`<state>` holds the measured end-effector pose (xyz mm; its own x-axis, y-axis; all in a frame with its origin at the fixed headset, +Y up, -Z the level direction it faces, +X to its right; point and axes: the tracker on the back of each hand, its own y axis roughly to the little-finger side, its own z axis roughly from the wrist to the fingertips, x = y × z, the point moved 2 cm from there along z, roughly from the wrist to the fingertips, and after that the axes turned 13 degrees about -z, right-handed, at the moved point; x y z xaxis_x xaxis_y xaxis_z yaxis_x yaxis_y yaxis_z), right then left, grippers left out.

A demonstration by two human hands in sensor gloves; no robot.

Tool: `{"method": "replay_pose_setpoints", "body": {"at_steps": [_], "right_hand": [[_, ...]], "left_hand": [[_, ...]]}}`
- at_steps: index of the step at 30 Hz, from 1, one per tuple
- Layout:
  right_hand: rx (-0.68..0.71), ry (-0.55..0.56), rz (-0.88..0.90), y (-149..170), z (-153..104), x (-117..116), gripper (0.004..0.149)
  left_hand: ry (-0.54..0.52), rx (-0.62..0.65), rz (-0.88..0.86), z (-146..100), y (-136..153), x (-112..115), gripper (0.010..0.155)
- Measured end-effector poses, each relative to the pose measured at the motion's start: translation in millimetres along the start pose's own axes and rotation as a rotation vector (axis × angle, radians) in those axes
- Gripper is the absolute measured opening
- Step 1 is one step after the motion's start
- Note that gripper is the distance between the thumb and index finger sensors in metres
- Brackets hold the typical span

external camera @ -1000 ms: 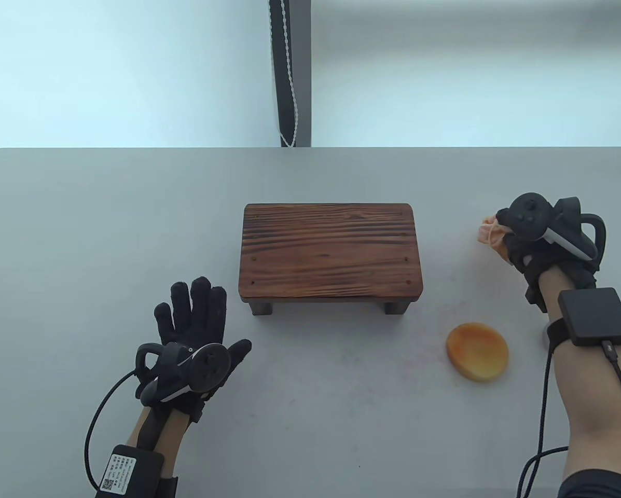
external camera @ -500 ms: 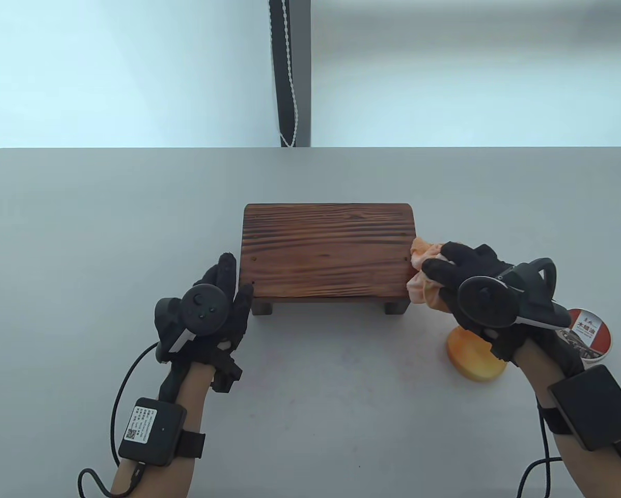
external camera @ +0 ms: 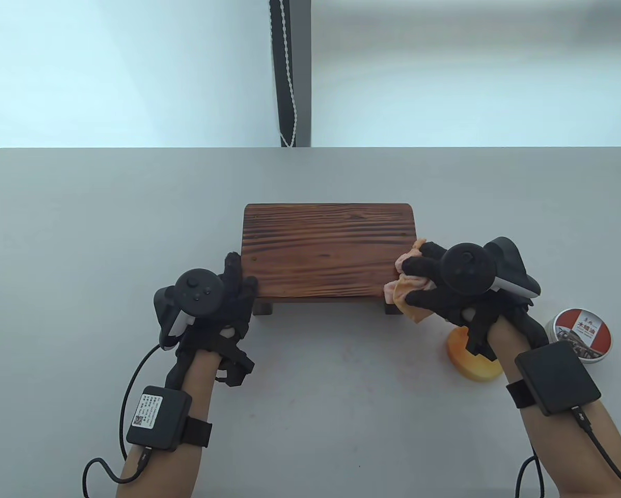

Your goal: Dip and apply wood wax on stool

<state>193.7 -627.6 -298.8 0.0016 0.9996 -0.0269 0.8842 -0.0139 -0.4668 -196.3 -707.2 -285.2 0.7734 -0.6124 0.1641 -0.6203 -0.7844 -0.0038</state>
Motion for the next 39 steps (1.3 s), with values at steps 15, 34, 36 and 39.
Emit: {"method": "replay_pose_setpoints", "body": {"at_steps": [15, 34, 36, 39], "right_hand": [[0.014, 0.013, -0.227, -16, 45, 14, 0.051], [-0.07, -0.053, -0.443, -14, 153, 18, 0.045], [-0.029, -0.044, -0.473, -24, 140, 17, 0.045], [0.026, -0.028, -0.482, -38, 111, 16, 0.045]], "left_hand": [[0.043, -0.006, -0.04, 2, 4, -2, 0.081], [0.047, -0.051, -0.11, 2, 10, -3, 0.083], [0.038, -0.048, -0.12, 2, 11, -4, 0.084], [0.04, -0.061, -0.123, 3, 10, -3, 0.084]]}}
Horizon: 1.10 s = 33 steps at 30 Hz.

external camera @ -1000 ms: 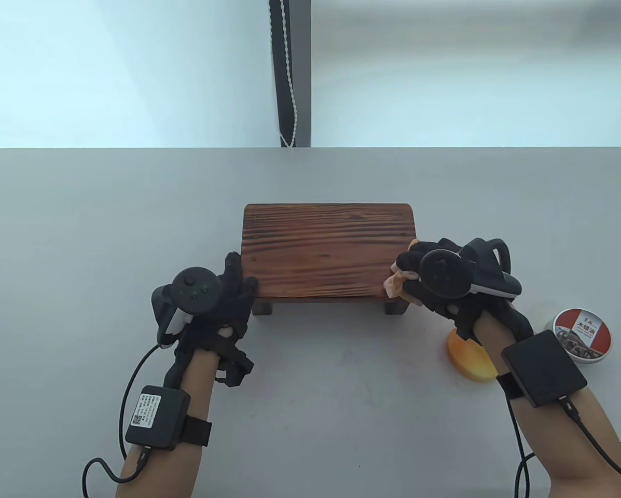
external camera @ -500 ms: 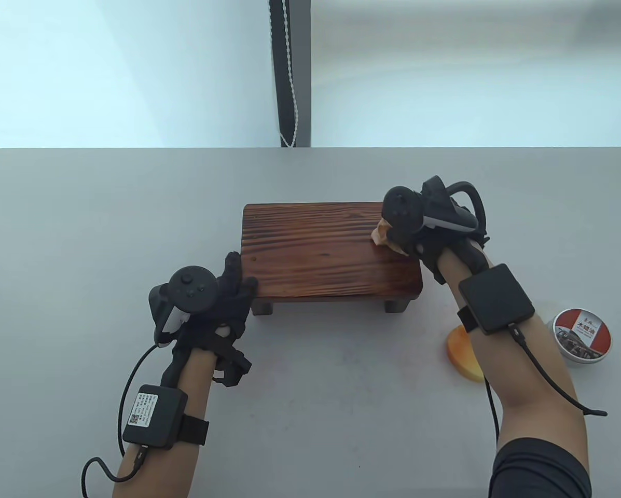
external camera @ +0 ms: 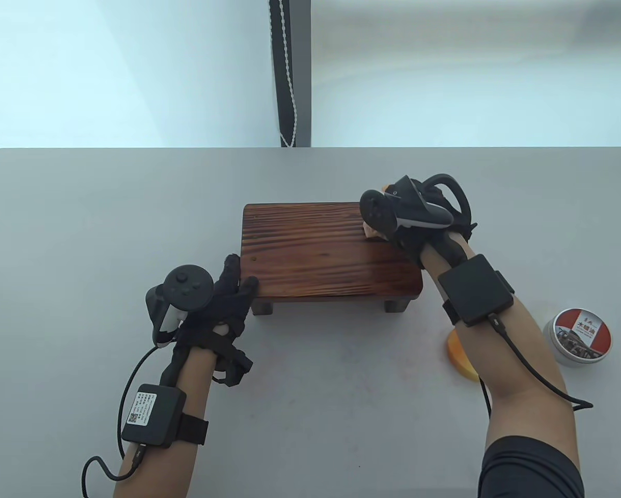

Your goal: Dip and apply wood wax on stool

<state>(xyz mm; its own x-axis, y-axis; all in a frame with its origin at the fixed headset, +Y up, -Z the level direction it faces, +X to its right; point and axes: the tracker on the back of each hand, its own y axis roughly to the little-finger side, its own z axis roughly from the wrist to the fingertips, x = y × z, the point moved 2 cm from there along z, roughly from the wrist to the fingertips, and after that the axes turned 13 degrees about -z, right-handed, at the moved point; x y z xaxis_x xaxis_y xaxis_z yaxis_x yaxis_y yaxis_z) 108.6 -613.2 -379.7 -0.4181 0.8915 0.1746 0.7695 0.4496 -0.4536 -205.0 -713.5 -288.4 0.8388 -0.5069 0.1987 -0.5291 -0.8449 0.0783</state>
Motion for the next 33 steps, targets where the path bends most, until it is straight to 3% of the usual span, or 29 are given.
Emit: {"method": "replay_pose_setpoints", "body": {"at_steps": [7, 11, 17, 27, 33], "right_hand": [[0.1, 0.037, 0.01, -28, -89, 9, 0.044], [0.116, 0.04, -0.024, -37, -106, 13, 0.044], [0.098, 0.028, -0.008, -34, -68, 13, 0.045], [-0.02, -0.017, -0.019, -21, 49, 12, 0.044], [-0.096, 0.006, -0.045, -20, 84, 7, 0.044]], "left_hand": [[-0.001, 0.003, -0.006, -1, 0, 1, 0.083], [0.027, 0.014, -0.009, 1, 0, 0, 0.083], [0.031, 0.023, 0.0, 2, -1, 0, 0.082], [0.033, 0.017, -0.009, 1, 0, -1, 0.083], [-0.001, 0.024, -0.018, 0, 1, 1, 0.084]]}}
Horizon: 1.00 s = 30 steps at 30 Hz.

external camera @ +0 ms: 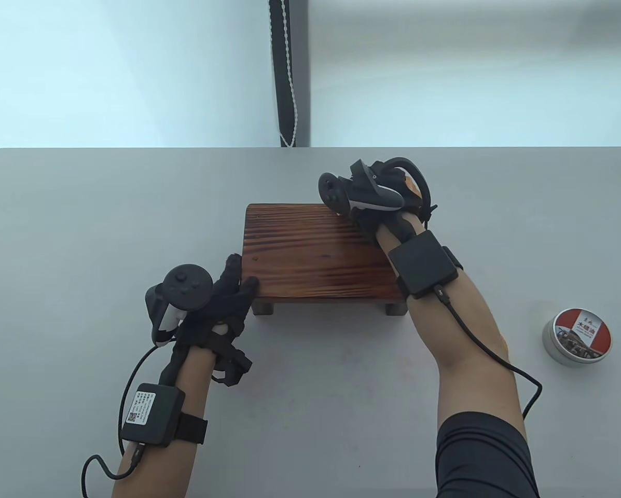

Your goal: Dip and apply wood wax on stool

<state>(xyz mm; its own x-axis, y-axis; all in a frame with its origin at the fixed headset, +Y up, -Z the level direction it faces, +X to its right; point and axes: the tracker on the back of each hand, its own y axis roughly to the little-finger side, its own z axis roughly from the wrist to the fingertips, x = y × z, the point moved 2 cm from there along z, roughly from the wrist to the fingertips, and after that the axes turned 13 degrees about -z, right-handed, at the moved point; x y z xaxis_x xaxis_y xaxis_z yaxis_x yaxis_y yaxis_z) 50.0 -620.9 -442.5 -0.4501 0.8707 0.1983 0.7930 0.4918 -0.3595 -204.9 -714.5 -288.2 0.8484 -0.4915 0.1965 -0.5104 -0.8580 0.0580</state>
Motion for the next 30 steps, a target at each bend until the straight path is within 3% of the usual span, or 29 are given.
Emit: {"method": "replay_pose_setpoints", "body": {"at_steps": [3, 7, 12, 21, 24, 30], "right_hand": [[0.014, 0.015, -0.017, -3, 2, -1, 0.042], [0.065, 0.048, -0.043, -7, -20, 5, 0.042], [0.14, 0.1, -0.108, -22, -73, 11, 0.042], [0.241, 0.09, -0.111, -39, -187, 23, 0.042], [0.251, 0.094, -0.131, -41, -194, 24, 0.042], [0.231, 0.095, -0.103, -45, -154, 26, 0.042]], "left_hand": [[0.001, -0.011, -0.011, 0, 1, 1, 0.084], [-0.004, -0.014, -0.022, 0, 0, 2, 0.084], [-0.017, -0.012, -0.02, 0, 0, 1, 0.084], [-0.009, -0.016, -0.008, 1, 0, 1, 0.084], [-0.01, -0.013, -0.008, 1, 0, 1, 0.083], [-0.005, -0.005, 0.0, 1, -1, 0, 0.083]]}}
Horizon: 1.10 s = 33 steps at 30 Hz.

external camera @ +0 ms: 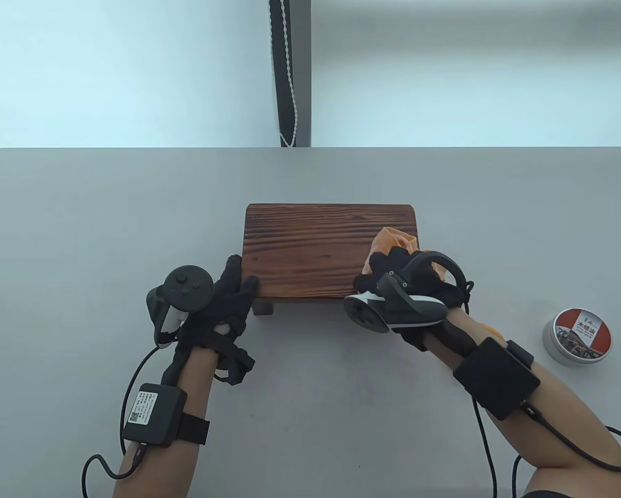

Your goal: Dip and apply wood wax on stool

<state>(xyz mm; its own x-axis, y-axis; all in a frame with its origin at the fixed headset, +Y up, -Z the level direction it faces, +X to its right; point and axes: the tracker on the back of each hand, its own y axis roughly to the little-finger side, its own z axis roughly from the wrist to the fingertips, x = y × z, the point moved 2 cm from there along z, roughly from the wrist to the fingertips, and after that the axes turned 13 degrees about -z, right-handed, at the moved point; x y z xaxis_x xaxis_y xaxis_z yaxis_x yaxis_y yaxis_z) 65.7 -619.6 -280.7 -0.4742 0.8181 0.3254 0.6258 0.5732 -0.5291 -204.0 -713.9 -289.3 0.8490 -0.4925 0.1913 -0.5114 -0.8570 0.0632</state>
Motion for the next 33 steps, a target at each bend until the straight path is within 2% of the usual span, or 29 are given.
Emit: {"method": "replay_pose_setpoints", "body": {"at_steps": [9, 13, 17, 21, 25, 33], "right_hand": [[-0.085, -0.049, 0.011, 19, 113, -9, 0.041], [-0.139, -0.084, 0.034, 29, 148, -14, 0.041], [-0.158, -0.122, 0.075, 36, 168, -18, 0.041], [-0.142, -0.102, 0.053, 33, 162, -16, 0.042], [-0.074, -0.085, 0.037, 21, 136, -7, 0.042], [0.071, -0.017, 0.031, -9, 38, 10, 0.042]], "left_hand": [[0.007, -0.006, 0.022, 0, -2, 0, 0.083], [0.005, -0.004, 0.011, 0, -1, 0, 0.083], [-0.003, -0.008, 0.001, -1, 0, 1, 0.083], [-0.005, -0.016, -0.002, -1, -1, 1, 0.083], [-0.004, -0.021, -0.01, -1, 0, 1, 0.083], [-0.003, -0.023, -0.018, 0, 0, 1, 0.083]]}}
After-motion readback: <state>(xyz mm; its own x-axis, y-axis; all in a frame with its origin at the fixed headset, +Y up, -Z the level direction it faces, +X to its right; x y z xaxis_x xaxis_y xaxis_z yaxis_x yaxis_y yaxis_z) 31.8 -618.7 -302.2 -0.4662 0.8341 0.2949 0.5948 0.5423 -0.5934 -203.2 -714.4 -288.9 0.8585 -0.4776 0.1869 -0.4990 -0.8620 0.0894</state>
